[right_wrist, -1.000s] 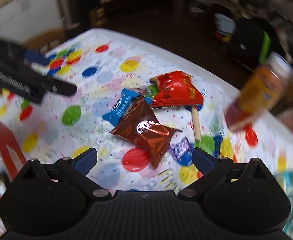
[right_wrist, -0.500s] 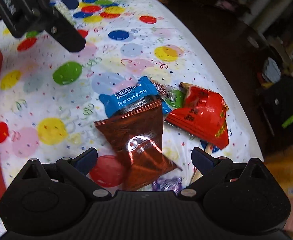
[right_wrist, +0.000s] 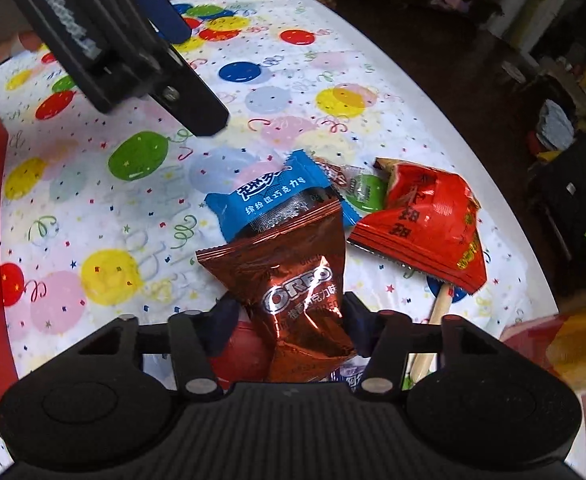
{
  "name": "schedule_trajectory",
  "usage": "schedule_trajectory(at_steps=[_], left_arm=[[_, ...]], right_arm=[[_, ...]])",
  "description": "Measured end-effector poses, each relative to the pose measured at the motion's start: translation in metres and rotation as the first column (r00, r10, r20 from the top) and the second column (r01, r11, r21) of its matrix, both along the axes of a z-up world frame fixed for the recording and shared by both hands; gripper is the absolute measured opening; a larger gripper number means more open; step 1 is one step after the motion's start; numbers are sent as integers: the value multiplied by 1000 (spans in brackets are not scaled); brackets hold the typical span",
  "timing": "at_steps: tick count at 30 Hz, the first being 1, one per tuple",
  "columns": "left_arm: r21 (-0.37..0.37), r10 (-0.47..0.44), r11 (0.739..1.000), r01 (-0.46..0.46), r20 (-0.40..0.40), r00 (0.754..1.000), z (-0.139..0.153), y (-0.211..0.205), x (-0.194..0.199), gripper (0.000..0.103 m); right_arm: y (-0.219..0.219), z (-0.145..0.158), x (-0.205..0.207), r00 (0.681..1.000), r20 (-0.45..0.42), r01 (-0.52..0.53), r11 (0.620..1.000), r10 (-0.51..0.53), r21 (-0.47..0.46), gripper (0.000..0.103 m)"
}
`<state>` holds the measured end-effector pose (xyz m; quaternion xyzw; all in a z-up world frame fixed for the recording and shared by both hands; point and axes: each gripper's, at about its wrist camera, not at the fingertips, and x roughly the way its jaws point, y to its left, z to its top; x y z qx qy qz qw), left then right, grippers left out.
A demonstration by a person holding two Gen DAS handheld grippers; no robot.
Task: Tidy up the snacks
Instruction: 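Grasp the blue wafer packet with left tool while right tool grasps the brown Oreo packet, then carry the blue wafer packet and Oreo packet over the box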
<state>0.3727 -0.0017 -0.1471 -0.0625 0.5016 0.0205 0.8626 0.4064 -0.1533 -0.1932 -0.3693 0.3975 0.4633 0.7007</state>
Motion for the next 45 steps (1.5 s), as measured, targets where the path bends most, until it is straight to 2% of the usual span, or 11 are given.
schedule_trajectory(at_steps=[6,7,8,12,17,26,28,29,30,33,45], left_arm=[[5,17,1000,-17,-21,1000,-10,-10,15,100],[2,18,1000,-18,-25,1000,-12,-12,17,100],[-2,19,1000,-19,-27,999,-13,-15,20,100],[-13,6,1000,-6,-36,999,-20,-31,33,100],[-15,-7,1000,6,-80,997,-39,-50,50,97],[-12,44,999,-46,-143,989,-62,-57,58,71],[-1,33,999,-34,-137,990,-61,-60,58,60],[-5,29,1000,-30,-134,991,-59,-60,58,49],[-11,30,999,-32,-137,990,-58,-60,58,46],[-9,30,999,-32,-140,990,-55,-60,55,41],[-38,-12,999,7,-125,992,-14,-54,8,39]], right_arm=[[-15,7,-3,990,-28,142,989,-141,36,44],[-19,8,-4,985,-32,169,985,-168,37,36],[-24,10,-5,979,-38,200,979,-199,38,36],[-48,10,-5,935,-86,347,937,-343,33,36],[-71,13,-10,886,-163,445,895,-434,39,36],[-80,19,-18,857,-207,492,870,-473,48,36],[-81,20,-18,853,-208,499,865,-479,52,36],[-82,21,-18,849,-211,505,861,-485,54,36],[-83,22,-17,845,-214,512,857,-490,56,36],[-86,24,-18,833,-217,531,846,-509,55,36],[-93,62,-51,794,-254,588,803,-552,92,36]])
